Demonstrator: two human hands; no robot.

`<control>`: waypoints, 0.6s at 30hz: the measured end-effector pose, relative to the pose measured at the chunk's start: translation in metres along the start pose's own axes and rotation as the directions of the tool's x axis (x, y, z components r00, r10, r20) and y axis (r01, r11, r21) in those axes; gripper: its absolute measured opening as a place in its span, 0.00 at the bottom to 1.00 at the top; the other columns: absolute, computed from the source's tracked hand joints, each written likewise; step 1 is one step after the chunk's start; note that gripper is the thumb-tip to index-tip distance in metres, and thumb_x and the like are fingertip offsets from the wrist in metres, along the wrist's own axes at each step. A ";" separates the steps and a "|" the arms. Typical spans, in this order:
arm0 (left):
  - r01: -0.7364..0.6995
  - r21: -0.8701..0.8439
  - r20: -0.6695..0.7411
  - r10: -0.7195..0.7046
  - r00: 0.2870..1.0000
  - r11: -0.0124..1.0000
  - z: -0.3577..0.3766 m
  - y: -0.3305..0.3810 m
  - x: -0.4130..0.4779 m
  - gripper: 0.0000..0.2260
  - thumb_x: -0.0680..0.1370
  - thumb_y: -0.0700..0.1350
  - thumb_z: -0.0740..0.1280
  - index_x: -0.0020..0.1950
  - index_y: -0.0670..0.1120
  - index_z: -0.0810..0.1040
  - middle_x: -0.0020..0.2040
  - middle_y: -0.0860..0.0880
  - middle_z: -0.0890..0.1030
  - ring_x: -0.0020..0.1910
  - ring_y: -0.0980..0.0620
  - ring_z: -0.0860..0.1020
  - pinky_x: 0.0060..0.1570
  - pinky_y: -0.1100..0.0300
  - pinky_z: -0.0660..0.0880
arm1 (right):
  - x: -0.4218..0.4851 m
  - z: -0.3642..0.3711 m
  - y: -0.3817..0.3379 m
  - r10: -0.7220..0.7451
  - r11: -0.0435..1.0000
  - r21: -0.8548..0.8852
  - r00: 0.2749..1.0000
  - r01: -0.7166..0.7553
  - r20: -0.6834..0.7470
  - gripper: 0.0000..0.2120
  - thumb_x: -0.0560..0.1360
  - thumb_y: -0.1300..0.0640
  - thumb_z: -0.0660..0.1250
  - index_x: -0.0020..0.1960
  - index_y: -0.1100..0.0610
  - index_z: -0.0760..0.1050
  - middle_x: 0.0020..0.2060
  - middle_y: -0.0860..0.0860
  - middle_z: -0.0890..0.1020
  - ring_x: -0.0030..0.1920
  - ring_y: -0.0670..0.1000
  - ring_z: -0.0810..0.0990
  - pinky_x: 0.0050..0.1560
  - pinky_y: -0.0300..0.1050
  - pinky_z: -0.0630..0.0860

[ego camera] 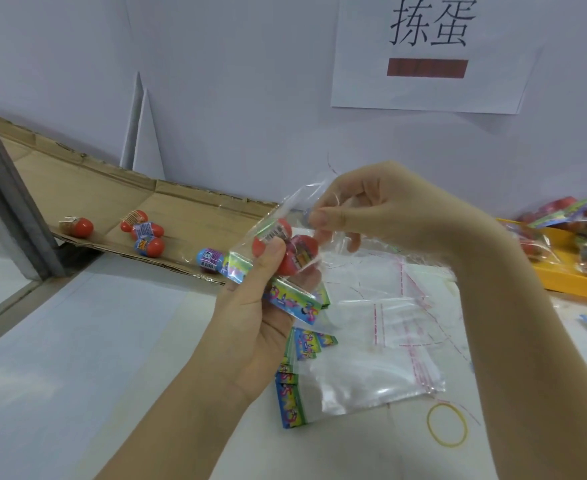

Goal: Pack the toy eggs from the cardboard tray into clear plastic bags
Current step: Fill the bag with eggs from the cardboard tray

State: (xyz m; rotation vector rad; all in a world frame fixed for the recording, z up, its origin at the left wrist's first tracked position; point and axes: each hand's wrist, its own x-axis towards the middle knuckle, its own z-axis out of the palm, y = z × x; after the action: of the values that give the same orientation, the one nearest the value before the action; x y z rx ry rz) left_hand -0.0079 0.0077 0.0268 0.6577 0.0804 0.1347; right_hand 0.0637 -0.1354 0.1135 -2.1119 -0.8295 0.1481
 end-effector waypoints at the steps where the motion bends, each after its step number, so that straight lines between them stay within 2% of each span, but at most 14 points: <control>1: -0.008 0.018 -0.005 0.008 1.000 1.000 0.001 -0.001 0.000 0.23 0.67 0.44 0.70 0.62 0.42 0.79 0.50 0.44 0.86 0.42 0.50 0.85 0.37 0.60 0.81 | 0.001 0.001 0.000 0.014 1.000 -0.006 1.000 -0.014 0.000 0.07 0.75 0.55 0.70 0.44 0.58 0.81 0.37 0.50 0.86 0.33 0.46 0.78 0.39 0.44 0.79; 5: -0.038 0.040 -0.027 0.039 0.999 0.998 0.001 -0.001 -0.001 0.22 0.68 0.44 0.70 0.62 0.42 0.79 0.51 0.44 0.85 0.44 0.49 0.85 0.38 0.59 0.81 | 0.001 0.004 0.001 0.068 0.997 -0.037 0.998 -0.068 -0.003 0.08 0.76 0.52 0.68 0.46 0.58 0.80 0.39 0.47 0.86 0.30 0.48 0.77 0.33 0.40 0.69; 8: -0.033 0.048 -0.039 0.035 0.999 0.998 0.000 -0.001 0.000 0.19 0.68 0.44 0.70 0.58 0.43 0.80 0.50 0.43 0.86 0.44 0.49 0.85 0.38 0.60 0.81 | 0.002 0.007 0.000 0.083 0.996 -0.013 0.997 -0.083 0.005 0.07 0.77 0.53 0.67 0.45 0.56 0.79 0.38 0.47 0.86 0.29 0.49 0.77 0.26 0.40 0.69; 11: -0.041 0.060 -0.033 0.043 0.999 0.997 -0.002 0.000 0.001 0.14 0.67 0.44 0.70 0.52 0.45 0.83 0.49 0.43 0.86 0.44 0.48 0.85 0.38 0.59 0.81 | 0.003 0.009 0.000 0.105 0.994 -0.008 0.994 -0.105 0.019 0.06 0.78 0.54 0.66 0.45 0.55 0.79 0.39 0.47 0.86 0.28 0.49 0.77 0.25 0.41 0.70; 15: -0.030 0.067 -0.037 0.033 0.999 0.997 -0.001 0.000 0.000 0.18 0.67 0.43 0.70 0.56 0.43 0.81 0.49 0.42 0.85 0.44 0.46 0.85 0.39 0.57 0.82 | 0.003 0.008 0.001 0.116 0.993 -0.003 0.993 -0.116 -0.011 0.07 0.77 0.52 0.66 0.49 0.54 0.81 0.39 0.46 0.86 0.27 0.48 0.75 0.23 0.39 0.69; 18: -0.008 0.039 -0.044 0.010 0.999 0.999 0.000 0.001 0.001 0.20 0.67 0.43 0.70 0.58 0.42 0.80 0.48 0.41 0.85 0.42 0.46 0.85 0.36 0.56 0.82 | 0.004 0.005 0.001 0.104 0.994 0.032 0.990 -0.102 -0.095 0.09 0.77 0.51 0.66 0.44 0.54 0.81 0.38 0.47 0.86 0.26 0.45 0.73 0.23 0.37 0.66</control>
State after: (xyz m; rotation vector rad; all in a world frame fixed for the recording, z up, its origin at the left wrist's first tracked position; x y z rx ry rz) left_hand -0.0073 0.0087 0.0274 0.6938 0.1232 0.1567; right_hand 0.0652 -0.1302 0.1097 -2.1192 -0.6584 0.1101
